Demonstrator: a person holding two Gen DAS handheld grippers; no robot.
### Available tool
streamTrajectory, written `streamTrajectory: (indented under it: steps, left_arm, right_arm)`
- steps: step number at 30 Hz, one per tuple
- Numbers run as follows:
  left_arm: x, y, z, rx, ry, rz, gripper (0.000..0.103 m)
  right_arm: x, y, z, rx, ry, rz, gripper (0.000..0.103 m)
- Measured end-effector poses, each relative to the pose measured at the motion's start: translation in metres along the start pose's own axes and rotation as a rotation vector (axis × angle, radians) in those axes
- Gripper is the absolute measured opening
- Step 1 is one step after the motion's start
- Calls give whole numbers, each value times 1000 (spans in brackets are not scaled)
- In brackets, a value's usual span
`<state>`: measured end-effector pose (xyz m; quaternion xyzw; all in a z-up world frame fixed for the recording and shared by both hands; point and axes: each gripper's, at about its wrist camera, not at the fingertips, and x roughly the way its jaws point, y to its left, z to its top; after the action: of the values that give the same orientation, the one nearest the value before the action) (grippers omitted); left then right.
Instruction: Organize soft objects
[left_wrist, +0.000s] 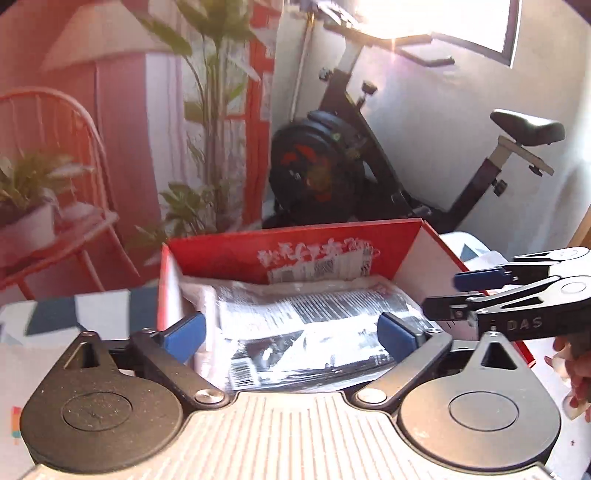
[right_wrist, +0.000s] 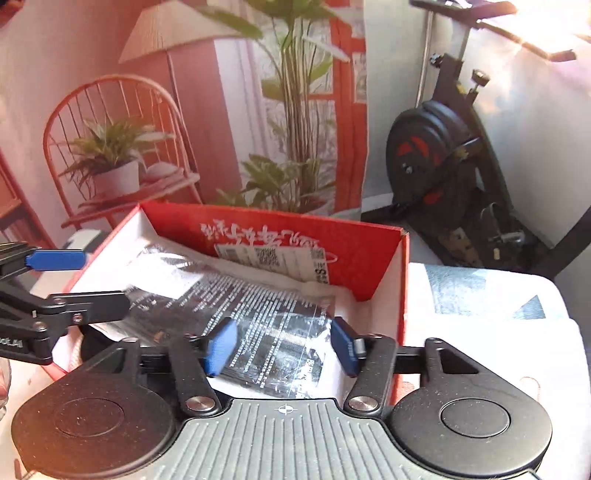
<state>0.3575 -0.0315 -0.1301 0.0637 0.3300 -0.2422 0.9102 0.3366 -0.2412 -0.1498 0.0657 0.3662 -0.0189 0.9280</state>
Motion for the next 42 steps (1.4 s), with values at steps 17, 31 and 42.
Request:
streamTrajectory:
  steps: [17, 31, 42]
  left_arm:
    - [-133, -10, -11, -123, -149, 91, 103]
    - [-228, -50, -33, -64, -291, 179, 103]
    - [-297, -85, -51, -25, -345, 248, 103]
  right_arm:
    - [-146, 38, -21, -8, -272, -50, 103]
    - [-252, 65, -66, -9, -424, -73, 103]
    - [-329, 89, -105, 2, -485, -127, 103]
